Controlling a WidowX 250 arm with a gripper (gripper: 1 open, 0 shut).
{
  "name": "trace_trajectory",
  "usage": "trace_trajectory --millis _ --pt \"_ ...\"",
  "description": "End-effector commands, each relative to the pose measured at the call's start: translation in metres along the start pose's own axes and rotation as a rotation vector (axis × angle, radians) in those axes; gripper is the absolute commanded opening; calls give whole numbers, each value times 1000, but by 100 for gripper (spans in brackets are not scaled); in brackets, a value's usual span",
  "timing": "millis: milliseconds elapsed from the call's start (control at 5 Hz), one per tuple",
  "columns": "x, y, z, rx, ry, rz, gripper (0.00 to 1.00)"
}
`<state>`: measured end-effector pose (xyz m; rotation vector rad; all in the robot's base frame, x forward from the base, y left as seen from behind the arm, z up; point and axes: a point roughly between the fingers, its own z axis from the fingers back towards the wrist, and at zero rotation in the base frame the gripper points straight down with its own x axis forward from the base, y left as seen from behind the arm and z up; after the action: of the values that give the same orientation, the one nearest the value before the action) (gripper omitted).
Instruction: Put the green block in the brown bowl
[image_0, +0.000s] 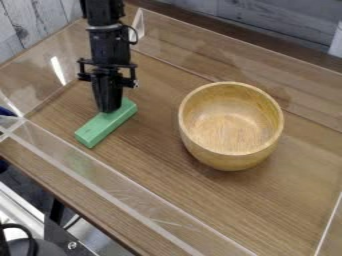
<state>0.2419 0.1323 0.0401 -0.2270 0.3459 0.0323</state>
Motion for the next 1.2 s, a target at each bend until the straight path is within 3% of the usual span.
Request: trace_trajectory --millis 0,200,400,600,800,1000 --pt "5 -7 38 69 -112 -27 0" --pt "6 -17 55 99 -152 -50 0" --pt "2 -37 77 95 -183 -84 0" --pt "-5 -39 72 88 -196 -112 0" --pt "-13 -32 59 96 -214 -44 100" --pt "-19 -25 49 108 -228 5 100"
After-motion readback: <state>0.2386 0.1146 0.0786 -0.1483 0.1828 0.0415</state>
